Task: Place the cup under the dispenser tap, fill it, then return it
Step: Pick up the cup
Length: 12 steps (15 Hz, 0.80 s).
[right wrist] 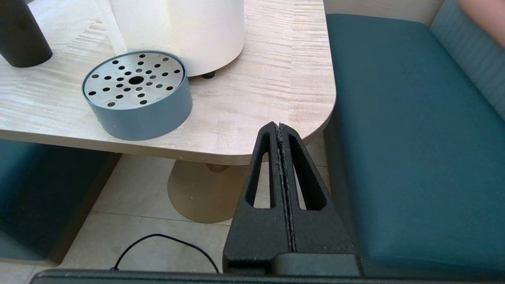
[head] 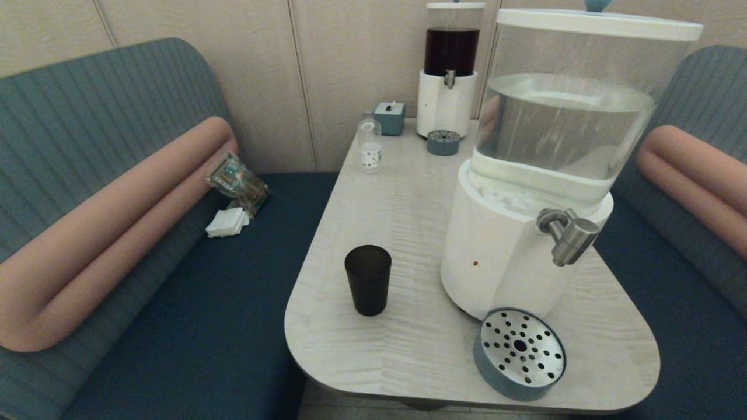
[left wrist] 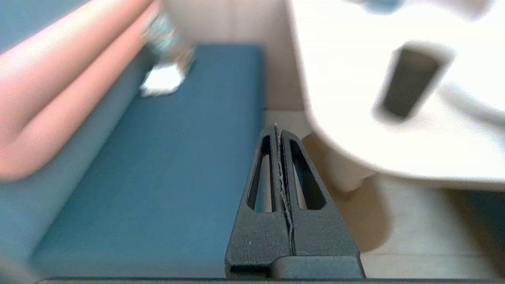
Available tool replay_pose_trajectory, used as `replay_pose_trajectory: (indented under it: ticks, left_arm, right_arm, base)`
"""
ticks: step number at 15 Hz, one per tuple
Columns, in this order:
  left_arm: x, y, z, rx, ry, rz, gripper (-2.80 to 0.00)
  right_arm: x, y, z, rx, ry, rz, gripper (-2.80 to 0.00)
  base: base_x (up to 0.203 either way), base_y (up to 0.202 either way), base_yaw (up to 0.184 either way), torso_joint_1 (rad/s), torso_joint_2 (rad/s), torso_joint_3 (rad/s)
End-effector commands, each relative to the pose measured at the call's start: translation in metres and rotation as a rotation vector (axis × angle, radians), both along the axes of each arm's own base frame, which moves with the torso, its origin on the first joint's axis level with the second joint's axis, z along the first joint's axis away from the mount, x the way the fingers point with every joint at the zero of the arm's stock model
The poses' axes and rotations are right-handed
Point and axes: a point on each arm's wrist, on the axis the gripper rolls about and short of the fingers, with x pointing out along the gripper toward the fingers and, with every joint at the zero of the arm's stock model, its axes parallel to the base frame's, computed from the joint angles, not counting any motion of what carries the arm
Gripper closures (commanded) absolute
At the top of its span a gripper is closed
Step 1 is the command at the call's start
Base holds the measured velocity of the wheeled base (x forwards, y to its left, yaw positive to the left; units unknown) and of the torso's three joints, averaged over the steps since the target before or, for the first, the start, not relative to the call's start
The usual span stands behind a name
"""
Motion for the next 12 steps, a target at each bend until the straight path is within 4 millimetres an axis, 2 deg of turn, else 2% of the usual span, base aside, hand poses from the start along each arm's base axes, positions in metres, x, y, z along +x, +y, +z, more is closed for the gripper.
replay_pose_trajectory:
  ticks: [1,4,6,8,10,12]
  left_arm:
    - [-0.009,-0.002,0.039,-0.044,-0.032,-0.080,0.00]
    - [0.011,-0.005,0.102,-0.209,0.039,-0.243,0.00]
    - [0.040,-0.007,0.121,-0.284,0.121,-0.366,0.00]
    - [0.069,-0.010,0.123,-0.301,0.173,-0.527,0.00]
    - [0.111,-0.011,0.115,-0.304,0.210,-0.624,0.00]
    - [0.153,-0.012,0.104,-0.270,0.170,-0.706,0.00]
  right_arm:
    - [0.000,0.000,0.000,0.000,-0.001,0.000,0.00]
    - [0.000,0.000,0.000,0.000,0.000,0.000,0.00]
    - [0.000,0.000,0.000,0.000,0.000,0.000,0.00]
    - [0.000,0.000,0.000,0.001,-0.002,0.000,0.00]
    - [0.000,0.000,0.000,0.000,0.000,0.000,0.00]
    - [0.000,0.000,0.000,-0.001,-0.001,0.000,0.00]
  base:
    - [0.000,0.000,0.000,0.000,0.00,0.000]
    - [0.000,0.000,0.000,0.000,0.00,0.000]
    - [0.000,0.000,0.000,0.000,0.00,0.000]
    - [0.000,0.000,0.000,0.000,0.00,0.000]
    - [0.000,0.000,0.000,0.000,0.00,0.000]
    - [0.000,0.000,0.000,0.000,0.00,0.000]
